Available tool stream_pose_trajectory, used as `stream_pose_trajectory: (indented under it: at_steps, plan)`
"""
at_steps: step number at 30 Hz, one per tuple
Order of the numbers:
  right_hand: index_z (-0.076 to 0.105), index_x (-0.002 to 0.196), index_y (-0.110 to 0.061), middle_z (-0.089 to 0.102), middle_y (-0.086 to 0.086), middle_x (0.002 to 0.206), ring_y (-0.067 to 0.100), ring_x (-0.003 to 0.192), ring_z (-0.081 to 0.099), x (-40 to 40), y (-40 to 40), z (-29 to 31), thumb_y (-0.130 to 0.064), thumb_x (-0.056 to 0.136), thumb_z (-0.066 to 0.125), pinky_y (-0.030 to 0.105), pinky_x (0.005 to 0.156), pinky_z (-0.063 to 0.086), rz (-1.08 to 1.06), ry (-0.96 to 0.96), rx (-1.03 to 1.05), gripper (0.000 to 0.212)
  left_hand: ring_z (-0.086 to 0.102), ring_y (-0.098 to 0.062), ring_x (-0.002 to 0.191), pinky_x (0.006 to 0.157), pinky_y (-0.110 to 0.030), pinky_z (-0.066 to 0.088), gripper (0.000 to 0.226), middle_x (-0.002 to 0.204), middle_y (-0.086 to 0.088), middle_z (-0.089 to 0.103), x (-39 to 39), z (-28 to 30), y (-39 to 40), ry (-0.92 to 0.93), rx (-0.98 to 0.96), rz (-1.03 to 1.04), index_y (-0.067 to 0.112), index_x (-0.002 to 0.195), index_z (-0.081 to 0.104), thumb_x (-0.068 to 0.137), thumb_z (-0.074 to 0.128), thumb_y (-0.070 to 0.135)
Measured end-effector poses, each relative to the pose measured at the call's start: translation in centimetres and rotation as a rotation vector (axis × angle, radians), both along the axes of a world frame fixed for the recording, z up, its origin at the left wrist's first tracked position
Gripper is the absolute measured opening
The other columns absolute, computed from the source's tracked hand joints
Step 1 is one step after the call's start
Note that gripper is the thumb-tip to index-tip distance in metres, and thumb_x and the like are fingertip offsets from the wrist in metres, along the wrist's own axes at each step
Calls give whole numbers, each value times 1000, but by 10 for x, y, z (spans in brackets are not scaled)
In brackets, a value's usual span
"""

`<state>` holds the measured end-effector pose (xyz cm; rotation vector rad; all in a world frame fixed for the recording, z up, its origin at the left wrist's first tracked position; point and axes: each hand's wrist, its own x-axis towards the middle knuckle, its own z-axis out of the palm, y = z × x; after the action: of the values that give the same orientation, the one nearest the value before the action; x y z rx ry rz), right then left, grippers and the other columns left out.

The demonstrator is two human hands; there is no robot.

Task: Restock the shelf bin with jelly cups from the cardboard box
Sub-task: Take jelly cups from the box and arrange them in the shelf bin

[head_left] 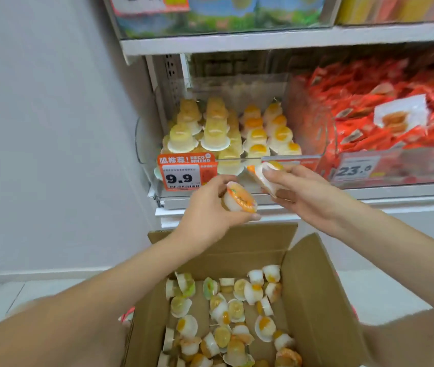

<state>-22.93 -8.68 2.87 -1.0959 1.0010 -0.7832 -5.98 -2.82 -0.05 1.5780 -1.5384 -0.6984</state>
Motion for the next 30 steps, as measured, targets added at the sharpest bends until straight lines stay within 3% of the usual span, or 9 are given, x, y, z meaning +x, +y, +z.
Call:
stream_pose_trajectory:
  at_steps: [2, 4, 6, 9, 14, 17, 20, 26, 30]
  plan:
    - [51, 117, -5, 70, 9, 102, 19, 95, 65, 5, 2, 8, -25, 77, 74, 33, 96, 46, 9, 34, -118, 50, 62, -1, 98, 82, -13, 49, 64, 105, 13, 67, -5, 11, 1, 93, -38, -11, 23, 118, 59, 61, 87, 29]
    - [48, 117, -7, 72, 7, 92, 20, 90, 68, 14, 5, 10, -25, 76, 76, 33, 91, 47, 40, 96, -198, 53, 64, -2, 95, 83, -22, 51, 50, 98, 12, 71, -7, 16, -3, 148, -80, -25, 22, 111, 65, 65, 85, 25]
    - [48, 115, -11, 71, 1, 82, 14, 82, 68, 18, 5, 12, -29, 74, 76, 29, 86, 48, 61, 128, -236, 53, 62, -2, 102, 89, -27, 51, 56, 104, 16, 69, -6, 18, -7, 159, -86, -15, 20, 117, 64, 66, 84, 28]
    - [52, 108, -15, 74, -1, 84, 12, 83, 70, 17, 2, 13, -38, 63, 75, 27, 85, 50, 111, 159, -282, 56, 56, -2, 115, 98, -29, 48, 70, 124, 17, 61, -2, 16, -12, 143, -79, 21, 22, 128, 58, 64, 85, 33]
    - [56, 113, -13, 73, 9, 98, 20, 89, 71, 16, -3, 5, -36, 66, 74, 33, 87, 55, 157, 106, -206, 55, 62, 4, 99, 84, -17, 50, 66, 104, 16, 69, -5, 12, -14, 103, -129, 61, 22, 121, 61, 61, 83, 39]
    - [57, 120, -17, 70, 10, 109, 21, 98, 69, 16, -3, 4, -35, 72, 72, 35, 89, 55, 198, 71, -152, 53, 61, 2, 102, 86, -19, 51, 80, 108, 15, 68, -8, 13, -14, 57, -134, 85, 22, 127, 58, 54, 74, 50]
    - [58, 120, -18, 71, 8, 110, 19, 102, 68, 15, -3, 5, -31, 68, 75, 34, 92, 54, 220, 57, -156, 56, 62, -3, 102, 89, -28, 53, 78, 111, 11, 67, -10, 14, -15, 16, -134, 100, 23, 132, 55, 57, 72, 39]
    - [61, 117, -18, 72, 8, 106, 22, 97, 70, 16, -7, 3, -31, 65, 83, 40, 92, 53, 118, 89, -175, 58, 59, -5, 105, 87, -21, 48, 82, 113, 13, 64, -8, 22, -16, 14, -44, 78, 28, 136, 46, 64, 83, 38]
    - [59, 119, -20, 69, 8, 109, 20, 99, 68, 18, -12, 3, -27, 69, 83, 37, 89, 55, -40, 99, -208, 56, 62, -10, 92, 78, -22, 49, 56, 98, 8, 68, 6, 23, -24, 28, 53, 95, 27, 108, 49, 65, 84, 34]
